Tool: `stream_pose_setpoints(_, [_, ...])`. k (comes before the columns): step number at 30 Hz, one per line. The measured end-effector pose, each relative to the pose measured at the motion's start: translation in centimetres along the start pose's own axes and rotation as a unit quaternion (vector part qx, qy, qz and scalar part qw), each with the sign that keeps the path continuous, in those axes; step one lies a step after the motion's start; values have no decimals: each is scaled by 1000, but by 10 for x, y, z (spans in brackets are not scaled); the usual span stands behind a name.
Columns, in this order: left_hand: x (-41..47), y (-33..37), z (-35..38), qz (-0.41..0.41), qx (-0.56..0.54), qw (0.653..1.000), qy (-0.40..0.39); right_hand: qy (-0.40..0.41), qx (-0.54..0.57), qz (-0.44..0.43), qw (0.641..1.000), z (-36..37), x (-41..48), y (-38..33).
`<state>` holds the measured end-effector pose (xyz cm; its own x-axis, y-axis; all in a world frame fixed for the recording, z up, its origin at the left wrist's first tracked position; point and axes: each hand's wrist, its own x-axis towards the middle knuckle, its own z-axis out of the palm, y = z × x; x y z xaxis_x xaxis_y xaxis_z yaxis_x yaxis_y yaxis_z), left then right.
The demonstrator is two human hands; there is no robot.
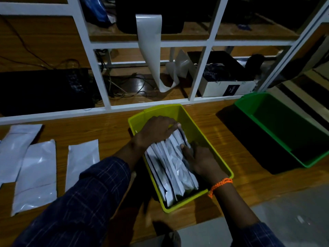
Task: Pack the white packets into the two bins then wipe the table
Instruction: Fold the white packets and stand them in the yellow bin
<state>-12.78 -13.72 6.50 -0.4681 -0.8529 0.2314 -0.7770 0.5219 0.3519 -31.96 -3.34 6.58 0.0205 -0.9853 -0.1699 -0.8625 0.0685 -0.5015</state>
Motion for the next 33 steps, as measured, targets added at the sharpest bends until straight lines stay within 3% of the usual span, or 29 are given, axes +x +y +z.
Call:
stream_pose_setpoints(6, [-3,-1,-35,59,29,996,61,170,7,-112,979,-13,-3,-25])
stream_pose_setpoints(9, [-52,-8,-53,2,-11,995,97,245,91,-160,952,-19,-15,-73])
stream_pose_setpoints(12, [-129,-42,-70,-91,-54,986,126,184,226,-189,938,15,-39,-152])
stream_pose_setpoints(14, [-181,-68,-80,-220,-71,966,115,102,233,-209,944,60,-46,-192])
stream_pose_setpoints(18, [-286,-137,-88,-404,38,905,128,-34,89,-147,985,165,-30,-232])
stream_pose_setpoints(21, [-336,-168,-88,-529,46,845,60,-85,32,-63,994,219,-27,-248])
stream_pose_setpoints(23, [-356,-172,-77,-535,26,844,-10,-83,6,-15,996,240,-31,-256])
stream_pose_setpoints(25, [-370,-168,-61,-484,53,873,-33,-72,-22,1,997,250,-33,-261])
stream_pose_setpoints(27, [-373,-162,-48,-459,53,887,8,-88,-21,34,995,251,-28,-261])
stream_pose_setpoints(30, [-358,-147,-50,-507,-61,854,106,-117,17,93,989,242,-20,-251])
stream_pose_setpoints(33, [-346,-145,-50,-528,-44,833,161,-77,53,64,994,235,-25,-233])
